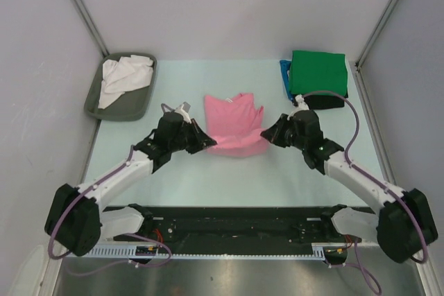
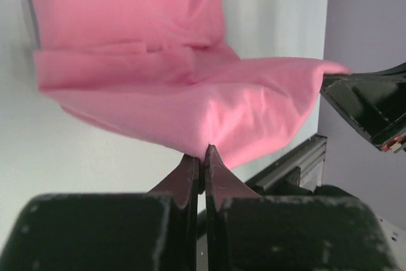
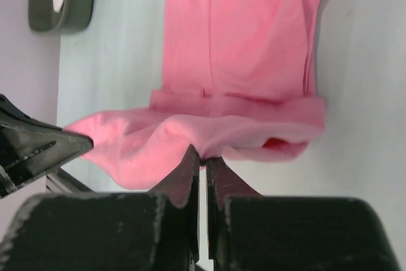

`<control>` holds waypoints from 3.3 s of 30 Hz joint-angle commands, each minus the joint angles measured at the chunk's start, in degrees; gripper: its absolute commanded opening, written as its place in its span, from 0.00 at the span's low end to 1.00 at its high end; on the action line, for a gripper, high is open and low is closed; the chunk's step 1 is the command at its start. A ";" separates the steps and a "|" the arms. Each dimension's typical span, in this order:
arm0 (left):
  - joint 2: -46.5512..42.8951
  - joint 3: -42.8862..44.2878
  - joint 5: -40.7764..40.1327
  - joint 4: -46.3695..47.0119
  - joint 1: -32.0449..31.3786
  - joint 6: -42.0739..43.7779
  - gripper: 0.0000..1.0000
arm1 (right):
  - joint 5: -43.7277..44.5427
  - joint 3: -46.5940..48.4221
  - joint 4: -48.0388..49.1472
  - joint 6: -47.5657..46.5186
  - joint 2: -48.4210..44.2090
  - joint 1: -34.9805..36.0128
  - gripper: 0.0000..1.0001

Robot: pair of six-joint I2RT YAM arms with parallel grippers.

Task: Fold and stack the t-shirts

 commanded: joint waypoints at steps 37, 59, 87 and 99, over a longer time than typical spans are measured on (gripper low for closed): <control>55.44 51.68 10.07 -0.07 19.49 4.42 1.00 | -17.14 43.94 31.25 6.02 60.29 -19.36 1.00; 4.10 8.35 3.38 -10.18 19.32 12.67 1.00 | 27.05 43.41 -18.03 -56.30 28.98 19.98 1.00; 2.94 7.46 9.81 -19.93 36.19 22.79 1.00 | 51.08 6.85 45.21 -98.04 52.01 31.88 1.00; 9.62 8.43 10.42 -18.53 36.28 22.26 1.00 | 39.56 14.58 41.12 -98.06 57.38 27.58 0.96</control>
